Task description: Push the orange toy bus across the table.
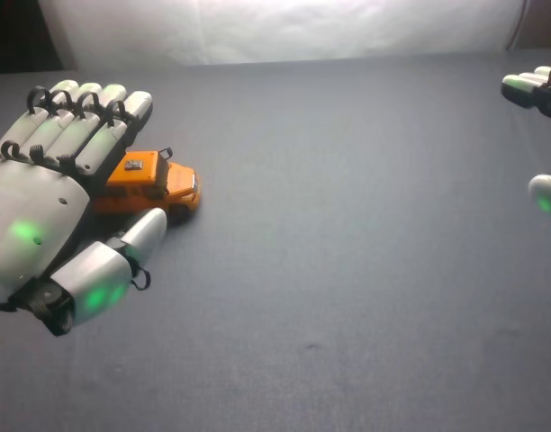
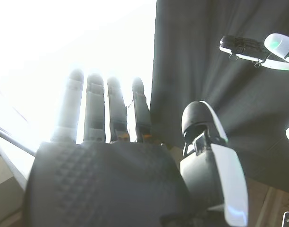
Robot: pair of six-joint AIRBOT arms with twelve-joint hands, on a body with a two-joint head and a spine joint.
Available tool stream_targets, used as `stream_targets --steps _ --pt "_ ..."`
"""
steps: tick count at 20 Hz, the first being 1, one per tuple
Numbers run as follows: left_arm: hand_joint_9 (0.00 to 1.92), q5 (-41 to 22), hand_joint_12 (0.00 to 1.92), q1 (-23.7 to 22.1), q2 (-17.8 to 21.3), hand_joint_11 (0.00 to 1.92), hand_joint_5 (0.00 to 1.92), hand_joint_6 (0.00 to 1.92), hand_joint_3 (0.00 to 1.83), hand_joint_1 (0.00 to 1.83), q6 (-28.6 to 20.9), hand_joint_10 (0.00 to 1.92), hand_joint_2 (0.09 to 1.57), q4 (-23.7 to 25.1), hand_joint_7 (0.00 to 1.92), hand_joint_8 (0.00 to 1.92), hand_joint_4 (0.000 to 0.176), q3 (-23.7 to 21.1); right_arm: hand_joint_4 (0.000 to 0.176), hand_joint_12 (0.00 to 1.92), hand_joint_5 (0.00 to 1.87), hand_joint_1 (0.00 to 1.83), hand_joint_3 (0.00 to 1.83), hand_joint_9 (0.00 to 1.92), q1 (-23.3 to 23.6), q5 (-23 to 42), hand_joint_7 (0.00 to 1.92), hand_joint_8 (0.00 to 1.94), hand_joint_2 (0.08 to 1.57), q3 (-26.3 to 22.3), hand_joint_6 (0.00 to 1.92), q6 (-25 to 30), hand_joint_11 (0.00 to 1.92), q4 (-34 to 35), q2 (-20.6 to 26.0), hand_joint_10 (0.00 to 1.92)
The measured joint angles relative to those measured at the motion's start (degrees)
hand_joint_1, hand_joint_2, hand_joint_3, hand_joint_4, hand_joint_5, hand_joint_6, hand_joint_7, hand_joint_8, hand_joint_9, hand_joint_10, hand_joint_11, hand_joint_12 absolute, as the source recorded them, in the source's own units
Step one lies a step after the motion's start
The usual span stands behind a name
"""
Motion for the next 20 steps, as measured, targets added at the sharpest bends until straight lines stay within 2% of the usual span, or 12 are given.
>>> stream_targets --steps 1,4,8,13,17,19,20 --pt "0.00 0.0 0.00 0.1 0.0 0.00 0.00 0.00 0.02 0.00 0.0 0.00 1.49 -0.4 0.00 0.00 0.000 0.0 0.000 0.24 0.23 0.46 0.01 0.14 0.0 -0.1 0.21 0.00 1.35 0.0 0.01 0.1 0.04 0.0 0.0 0.01" --pt "0.00 0.1 0.00 0.9 0.0 0.00 0.00 0.00 0.02 0.00 0.0 0.00 1.49 -3.5 0.00 0.00 0.000 0.4 0.000 0.22 0.24 0.47 0.00 0.13 -0.1 0.0 0.21 0.00 1.36 0.0 0.00 0.1 0.04 0.1 0.0 0.00" --pt "0.00 -0.6 0.00 1.3 -0.7 0.00 0.00 0.00 0.00 0.00 0.3 0.00 1.45 -10.3 0.00 0.00 0.000 2.8 0.000 0.21 0.24 0.49 0.00 0.14 -0.1 0.0 0.22 0.00 1.37 0.0 0.00 0.2 0.05 0.1 0.0 0.01" --pt "0.00 2.4 0.00 1.4 -2.1 0.00 0.00 0.00 0.00 0.00 0.4 0.00 1.46 -17.6 0.00 0.00 0.000 5.9 0.000 0.16 0.24 0.47 0.00 0.13 -0.4 -0.2 0.22 0.00 1.38 0.0 0.00 0.4 0.06 0.0 0.0 0.00" --pt "0.00 5.0 0.00 1.4 -2.1 0.00 0.00 0.00 0.01 0.00 6.1 0.00 1.48 -23.6 0.00 0.00 0.000 6.4 0.000 0.15 0.26 0.45 0.00 0.14 -0.5 -0.2 0.23 0.00 1.38 0.0 0.01 0.5 0.08 0.0 0.0 0.00" --pt "0.00 5.3 0.00 1.4 -2.2 0.00 0.00 0.00 0.02 0.00 6.1 0.00 1.50 -25.2 0.00 0.00 0.000 7.1 0.000 0.14 0.26 0.47 0.00 0.14 -0.5 -0.2 0.23 0.00 1.38 0.0 0.00 0.6 0.08 0.0 0.0 0.00" --pt "0.00 5.3 0.00 1.4 -2.2 0.00 0.01 0.00 0.06 0.00 6.1 0.00 1.56 -25.7 0.00 0.00 0.000 7.3 0.000 0.14 0.26 0.43 0.00 0.16 -0.6 -0.2 0.24 0.00 1.39 0.0 0.00 0.6 0.10 0.0 0.0 0.00"
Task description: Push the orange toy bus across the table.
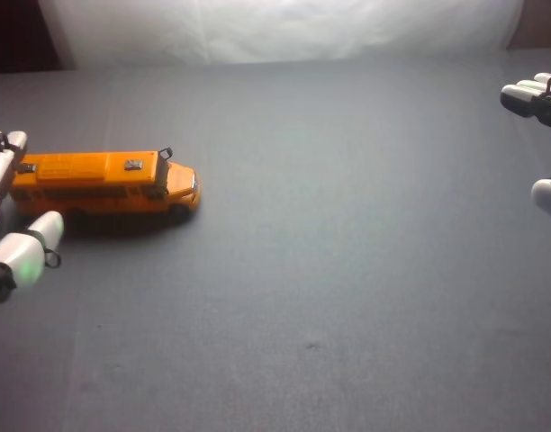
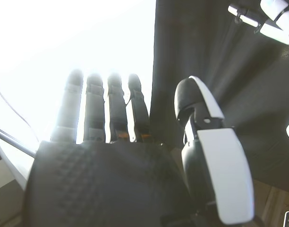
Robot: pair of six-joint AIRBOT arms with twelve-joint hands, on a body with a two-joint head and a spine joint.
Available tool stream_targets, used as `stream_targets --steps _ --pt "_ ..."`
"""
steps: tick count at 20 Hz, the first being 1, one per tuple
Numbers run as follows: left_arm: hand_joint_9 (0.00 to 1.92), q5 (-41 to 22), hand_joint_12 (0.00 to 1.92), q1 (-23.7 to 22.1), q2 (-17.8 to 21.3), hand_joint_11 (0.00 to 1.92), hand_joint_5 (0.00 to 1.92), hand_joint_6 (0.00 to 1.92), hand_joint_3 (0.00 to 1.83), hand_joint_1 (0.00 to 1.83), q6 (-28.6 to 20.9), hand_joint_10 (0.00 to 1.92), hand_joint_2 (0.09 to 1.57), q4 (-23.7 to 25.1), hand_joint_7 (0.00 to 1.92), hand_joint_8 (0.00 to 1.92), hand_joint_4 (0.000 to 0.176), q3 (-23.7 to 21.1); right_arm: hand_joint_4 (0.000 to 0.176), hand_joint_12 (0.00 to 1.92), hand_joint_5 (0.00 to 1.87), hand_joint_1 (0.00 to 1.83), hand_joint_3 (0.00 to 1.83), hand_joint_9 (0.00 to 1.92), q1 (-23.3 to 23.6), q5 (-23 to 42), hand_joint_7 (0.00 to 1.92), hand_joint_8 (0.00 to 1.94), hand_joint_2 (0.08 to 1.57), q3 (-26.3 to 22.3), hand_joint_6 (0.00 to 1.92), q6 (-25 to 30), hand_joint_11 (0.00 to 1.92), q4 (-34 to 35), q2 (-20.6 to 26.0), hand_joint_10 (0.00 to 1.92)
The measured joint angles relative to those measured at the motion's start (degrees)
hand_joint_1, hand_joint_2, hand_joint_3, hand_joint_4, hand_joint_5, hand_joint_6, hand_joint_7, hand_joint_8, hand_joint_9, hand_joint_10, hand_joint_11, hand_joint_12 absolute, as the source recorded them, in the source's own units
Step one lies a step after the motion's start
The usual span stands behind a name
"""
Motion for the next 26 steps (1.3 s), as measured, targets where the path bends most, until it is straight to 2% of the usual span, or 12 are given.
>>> stream_targets --steps 3,4,7,14,19,22,26 --pt "0.00 -0.7 0.00 0.0 0.0 0.00 0.00 0.00 0.13 0.00 0.1 0.00 1.57 -2.6 0.00 0.00 0.000 0.3 0.000 0.13 0.26 0.42 0.00 0.15 -0.3 -0.2 0.24 0.00 1.39 0.0 0.00 0.0 0.10 0.0 0.0 0.00" --pt "0.00 -0.7 0.00 0.0 0.0 0.00 0.00 0.00 0.06 0.00 0.1 0.00 1.57 -3.1 0.00 0.00 0.000 0.5 0.000 0.13 0.26 0.44 0.00 0.16 -0.3 -0.2 0.24 0.00 1.39 0.0 0.00 0.0 0.11 0.0 0.0 0.00" --pt "0.00 -1.0 0.00 0.0 0.0 0.00 0.00 0.00 0.02 0.00 0.1 0.00 1.54 -4.3 0.00 0.00 0.000 1.1 0.000 0.13 0.26 0.43 0.00 0.17 -0.3 -0.2 0.25 0.00 1.39 0.0 0.00 0.0 0.12 0.0 -0.1 0.00" --pt "0.00 5.1 0.00 0.0 -2.4 0.00 0.00 0.00 0.07 0.00 0.2 0.00 1.57 -8.4 0.00 0.00 0.000 5.5 0.000 0.12 0.28 0.43 0.00 0.18 -0.5 -0.4 0.26 0.00 1.39 0.0 0.00 0.2 0.14 -0.4 -0.4 0.00" --pt "0.00 8.6 0.00 0.0 -2.8 0.00 0.00 0.00 0.02 0.00 0.5 0.00 1.56 -9.6 0.00 0.00 0.000 8.0 0.000 0.11 0.29 0.42 0.00 0.18 -0.5 -0.7 0.26 0.00 1.39 0.1 0.00 0.2 0.14 -0.3 -0.4 0.00" --pt "0.00 10.4 0.00 -0.8 -3.0 0.00 0.00 0.00 0.02 0.00 2.8 0.00 1.57 -10.3 0.00 0.00 0.000 8.1 0.000 0.11 0.30 0.43 0.00 0.18 -0.5 -0.9 0.27 0.00 1.39 0.1 0.00 0.2 0.14 -0.5 -0.6 0.00" --pt "0.00 11.0 0.00 -1.0 -3.3 0.00 0.00 0.00 0.02 0.00 2.9 0.00 1.57 -9.5 0.00 0.00 0.000 8.1 0.000 0.11 0.29 0.41 0.00 0.18 -0.5 -1.0 0.26 0.00 1.39 0.1 0.00 0.2 0.14 -0.4 -0.6 0.00"
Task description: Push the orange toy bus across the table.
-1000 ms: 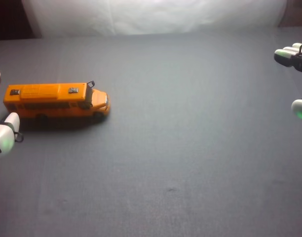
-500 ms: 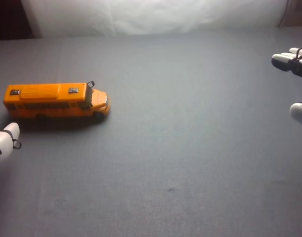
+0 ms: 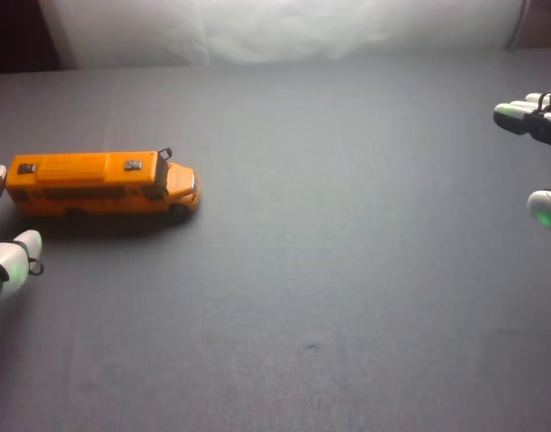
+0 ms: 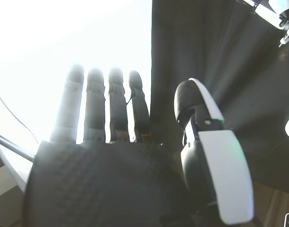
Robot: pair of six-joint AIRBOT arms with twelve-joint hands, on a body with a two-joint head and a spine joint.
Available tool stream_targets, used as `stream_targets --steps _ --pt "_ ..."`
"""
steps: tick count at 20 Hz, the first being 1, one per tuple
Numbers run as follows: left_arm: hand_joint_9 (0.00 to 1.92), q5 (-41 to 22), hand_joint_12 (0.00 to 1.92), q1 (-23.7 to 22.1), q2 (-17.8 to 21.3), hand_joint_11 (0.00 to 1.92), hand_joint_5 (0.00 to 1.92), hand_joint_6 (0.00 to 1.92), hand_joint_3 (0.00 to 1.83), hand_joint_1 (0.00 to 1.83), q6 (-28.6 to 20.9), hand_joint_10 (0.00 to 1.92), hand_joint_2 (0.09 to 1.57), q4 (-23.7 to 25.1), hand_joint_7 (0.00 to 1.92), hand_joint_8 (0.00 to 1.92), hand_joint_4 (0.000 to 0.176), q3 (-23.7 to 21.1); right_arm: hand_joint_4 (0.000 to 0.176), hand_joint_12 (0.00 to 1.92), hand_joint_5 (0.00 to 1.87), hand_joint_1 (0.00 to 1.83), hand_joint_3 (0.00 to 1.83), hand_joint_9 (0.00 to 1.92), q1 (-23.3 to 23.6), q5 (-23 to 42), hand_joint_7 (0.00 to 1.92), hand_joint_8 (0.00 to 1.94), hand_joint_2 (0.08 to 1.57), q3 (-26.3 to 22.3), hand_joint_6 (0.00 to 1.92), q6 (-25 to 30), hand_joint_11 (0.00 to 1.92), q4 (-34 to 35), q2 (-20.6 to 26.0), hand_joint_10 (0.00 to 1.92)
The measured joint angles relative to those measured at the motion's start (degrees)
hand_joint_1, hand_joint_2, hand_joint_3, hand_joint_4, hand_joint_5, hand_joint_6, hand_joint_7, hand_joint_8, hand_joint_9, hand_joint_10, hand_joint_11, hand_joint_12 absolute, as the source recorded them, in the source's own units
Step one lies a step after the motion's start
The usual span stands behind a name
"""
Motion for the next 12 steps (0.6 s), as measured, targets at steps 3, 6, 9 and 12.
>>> stream_targets --steps 3,6,9,12 --pt "0.00 0.2 0.00 -0.9 -1.1 0.00 0.00 0.00 0.07 0.00 0.0 0.00 1.57 0.3 0.00 0.00 0.000 0.2 0.000 0.11 0.29 0.39 0.00 0.19 0.0 0.0 0.26 0.00 1.39 0.0 0.00 0.1 0.15 -0.1 0.0 0.00" --pt "0.01 2.1 0.00 -2.7 -1.9 0.00 0.03 0.01 0.08 0.00 1.1 0.00 1.57 3.8 0.00 0.00 0.000 0.2 0.000 0.10 0.29 0.37 0.00 0.19 0.0 -0.1 0.26 0.00 1.39 0.0 0.00 0.5 0.15 -0.1 0.0 0.00" --pt "0.00 4.0 0.00 -4.5 -2.6 0.00 0.01 0.00 0.10 0.00 2.9 0.00 1.57 7.8 0.00 0.00 0.000 -0.3 0.000 0.09 0.28 0.43 0.00 0.20 0.0 -0.1 0.27 0.00 1.40 0.0 0.00 0.5 0.15 0.1 -0.3 0.00" --pt "0.00 3.2 0.00 -5.4 -2.7 0.00 0.00 0.00 0.09 0.00 5.0 0.00 1.57 8.1 0.00 0.00 0.000 -1.7 0.000 0.09 0.29 0.43 0.00 0.20 0.0 -0.1 0.28 0.00 1.40 0.0 0.00 0.7 0.15 0.0 -0.3 0.00"
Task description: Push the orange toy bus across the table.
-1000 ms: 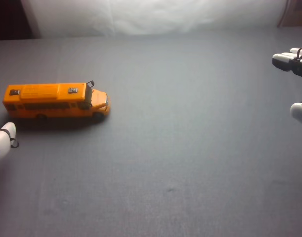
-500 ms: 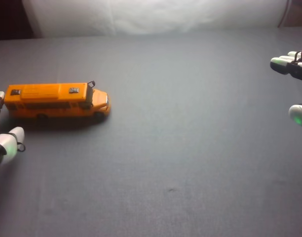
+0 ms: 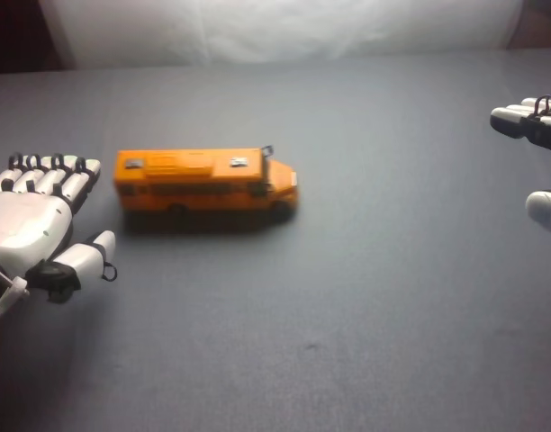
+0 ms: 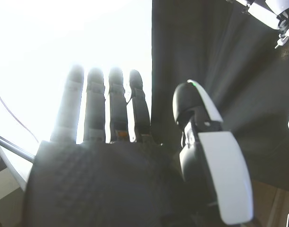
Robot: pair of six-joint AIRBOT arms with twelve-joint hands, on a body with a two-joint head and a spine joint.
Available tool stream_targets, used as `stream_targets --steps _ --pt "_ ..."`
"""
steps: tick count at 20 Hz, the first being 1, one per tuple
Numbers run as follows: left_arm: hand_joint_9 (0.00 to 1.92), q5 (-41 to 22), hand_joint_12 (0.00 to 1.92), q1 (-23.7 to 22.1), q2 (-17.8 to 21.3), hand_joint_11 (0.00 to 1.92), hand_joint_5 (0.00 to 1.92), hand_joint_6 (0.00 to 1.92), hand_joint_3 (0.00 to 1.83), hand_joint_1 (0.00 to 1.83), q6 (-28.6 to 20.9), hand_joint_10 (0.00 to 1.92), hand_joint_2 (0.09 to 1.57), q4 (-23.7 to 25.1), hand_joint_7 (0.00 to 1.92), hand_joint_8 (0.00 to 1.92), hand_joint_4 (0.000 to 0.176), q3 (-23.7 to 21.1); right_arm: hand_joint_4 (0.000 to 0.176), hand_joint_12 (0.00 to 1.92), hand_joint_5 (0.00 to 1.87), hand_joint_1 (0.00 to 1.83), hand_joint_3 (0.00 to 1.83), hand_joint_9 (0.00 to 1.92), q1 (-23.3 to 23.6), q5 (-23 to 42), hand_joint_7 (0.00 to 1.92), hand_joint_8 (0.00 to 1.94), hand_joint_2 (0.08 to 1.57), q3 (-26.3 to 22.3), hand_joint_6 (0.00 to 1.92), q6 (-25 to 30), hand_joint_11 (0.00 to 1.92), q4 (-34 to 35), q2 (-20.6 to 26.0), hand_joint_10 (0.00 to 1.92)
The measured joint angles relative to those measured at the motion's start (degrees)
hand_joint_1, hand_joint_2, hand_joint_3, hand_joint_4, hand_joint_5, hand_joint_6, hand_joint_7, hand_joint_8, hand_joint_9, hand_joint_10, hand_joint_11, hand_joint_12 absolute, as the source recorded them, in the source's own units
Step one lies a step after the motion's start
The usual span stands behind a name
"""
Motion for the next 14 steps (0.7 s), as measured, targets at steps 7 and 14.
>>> stream_targets --steps 7,14 --pt "0.00 -11.1 0.00 3.2 3.0 0.00 0.00 0.00 0.02 0.00 -16.8 0.00 1.54 9.6 0.00 0.00 0.000 -3.8 0.000 0.08 0.30 0.47 0.00 0.20 0.0 0.2 0.28 0.00 1.39 0.0 0.00 0.1 0.16 0.3 0.0 0.00" --pt "0.00 -26.1 0.00 3.7 5.2 0.00 0.05 0.01 0.00 0.00 -28.3 0.00 1.49 26.3 0.03 0.00 0.000 -7.8 0.000 0.07 0.31 0.52 0.01 0.26 0.0 12.1 0.30 0.01 1.41 -0.6 0.01 0.4 0.23 4.5 0.9 0.01"
